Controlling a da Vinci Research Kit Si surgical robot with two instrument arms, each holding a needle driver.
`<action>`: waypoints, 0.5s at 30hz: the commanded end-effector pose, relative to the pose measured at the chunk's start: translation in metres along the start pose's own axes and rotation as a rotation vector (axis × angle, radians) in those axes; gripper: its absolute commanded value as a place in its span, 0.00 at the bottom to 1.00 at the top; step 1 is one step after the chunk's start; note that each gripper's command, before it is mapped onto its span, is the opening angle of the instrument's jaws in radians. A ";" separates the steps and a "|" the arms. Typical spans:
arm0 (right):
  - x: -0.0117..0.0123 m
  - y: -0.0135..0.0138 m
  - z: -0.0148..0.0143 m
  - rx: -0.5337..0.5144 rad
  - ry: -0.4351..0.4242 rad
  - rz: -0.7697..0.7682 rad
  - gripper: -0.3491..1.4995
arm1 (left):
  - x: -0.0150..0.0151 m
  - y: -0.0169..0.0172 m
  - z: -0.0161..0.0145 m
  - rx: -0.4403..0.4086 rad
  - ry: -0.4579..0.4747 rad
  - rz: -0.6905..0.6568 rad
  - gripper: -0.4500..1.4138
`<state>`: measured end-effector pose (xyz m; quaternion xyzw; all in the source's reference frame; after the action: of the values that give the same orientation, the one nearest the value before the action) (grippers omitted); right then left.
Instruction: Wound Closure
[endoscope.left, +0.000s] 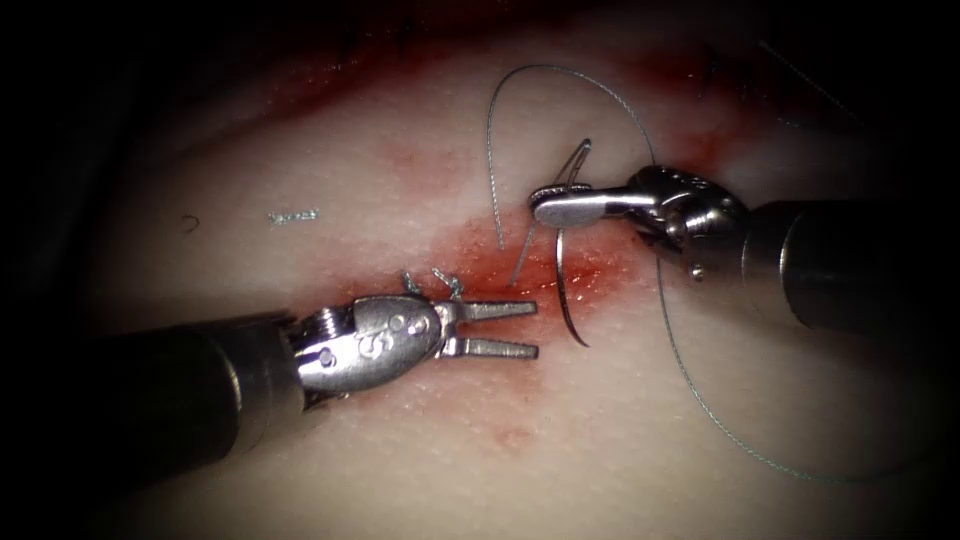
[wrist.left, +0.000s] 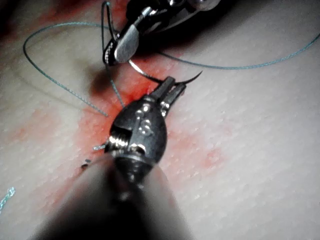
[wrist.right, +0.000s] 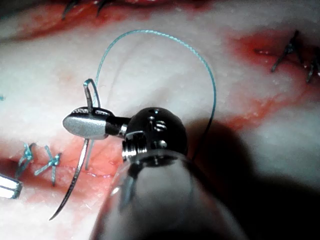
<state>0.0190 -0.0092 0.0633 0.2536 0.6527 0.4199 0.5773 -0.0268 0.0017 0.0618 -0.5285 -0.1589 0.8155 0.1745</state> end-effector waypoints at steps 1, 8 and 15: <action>-0.0011 0.0002 0.0007 0.014 0.007 -0.042 0.00 | -0.0005 -0.0005 0.0008 -0.016 -0.017 -0.006 0.00; -0.0012 0.0000 0.0007 0.056 0.017 -0.219 0.00 | -0.0030 -0.0022 0.0023 -0.008 -0.284 -0.062 0.00; -0.0011 0.0001 0.0007 0.066 0.036 -0.312 0.00 | -0.0064 -0.0033 0.0049 -0.014 -0.505 -0.024 0.00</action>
<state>0.0191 -0.0097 0.0632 0.1560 0.7081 0.3055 0.6173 -0.0280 0.0015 0.0702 -0.2969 -0.2100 0.9222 0.1311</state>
